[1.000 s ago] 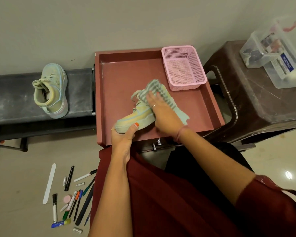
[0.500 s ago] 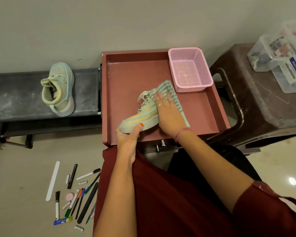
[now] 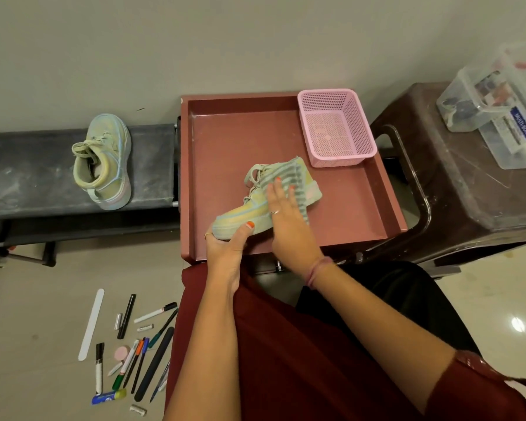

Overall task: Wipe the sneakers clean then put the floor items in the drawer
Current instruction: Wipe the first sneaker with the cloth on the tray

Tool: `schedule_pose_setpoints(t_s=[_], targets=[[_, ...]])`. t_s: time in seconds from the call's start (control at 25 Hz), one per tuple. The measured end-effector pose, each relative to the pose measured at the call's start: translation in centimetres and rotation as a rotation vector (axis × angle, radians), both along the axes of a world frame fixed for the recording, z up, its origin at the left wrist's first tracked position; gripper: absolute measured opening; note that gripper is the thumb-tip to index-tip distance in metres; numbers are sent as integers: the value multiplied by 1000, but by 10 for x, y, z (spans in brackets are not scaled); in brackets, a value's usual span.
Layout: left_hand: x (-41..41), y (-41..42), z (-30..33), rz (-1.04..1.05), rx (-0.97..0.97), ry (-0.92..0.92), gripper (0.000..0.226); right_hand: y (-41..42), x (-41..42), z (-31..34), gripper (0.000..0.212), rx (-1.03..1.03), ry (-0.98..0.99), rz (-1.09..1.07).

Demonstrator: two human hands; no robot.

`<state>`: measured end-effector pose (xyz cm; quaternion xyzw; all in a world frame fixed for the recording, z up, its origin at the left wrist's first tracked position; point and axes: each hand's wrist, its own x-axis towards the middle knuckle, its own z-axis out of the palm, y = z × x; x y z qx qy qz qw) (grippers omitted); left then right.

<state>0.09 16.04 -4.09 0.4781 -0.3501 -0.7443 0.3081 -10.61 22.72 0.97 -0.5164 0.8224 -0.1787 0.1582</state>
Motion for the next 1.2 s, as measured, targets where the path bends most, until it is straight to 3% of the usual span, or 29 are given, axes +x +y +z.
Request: schedule_pose_setpoints(t_s=[0.12,0.16,0.32,0.48,0.56,0.64,0.76,0.84,0.92,1.04,1.12,1.2], targets=[[0,1,2,-43,-41,6,47,23,35,-6,79,-136,75,183],[-1,1,3,-39,-42,18,48,24,25,-13,72,-152,114,178],[-3,0,1,33,56,8,93,5,-40,-28,74,-65,213,-13],[-6,-1,-2,43,88,18,83,-8,-47,-23,75,4,110,-172],[-7,-2,-2,78,102,41,68,-1,-13,-21,85,-17,57,-85],[-8,-3,-4,72,97,55,54,13,26,-27,86,-99,136,61],[-5,-2,-1,78,95,56,76,26,0,-43,63,-100,364,251],[-7,-2,-2,82,114,44,78,28,-40,-47,68,-26,405,164],[-9,0,-4,82,134,33,67,27,-70,-52,79,28,388,34],[-12,0,-4,81,148,25,52,15,-81,-47,80,60,190,-143],[-11,0,0,79,127,15,63,3,-73,-34,85,48,-9,-283],[-11,-1,0,73,110,8,71,-4,-51,-23,89,36,-61,-277]])
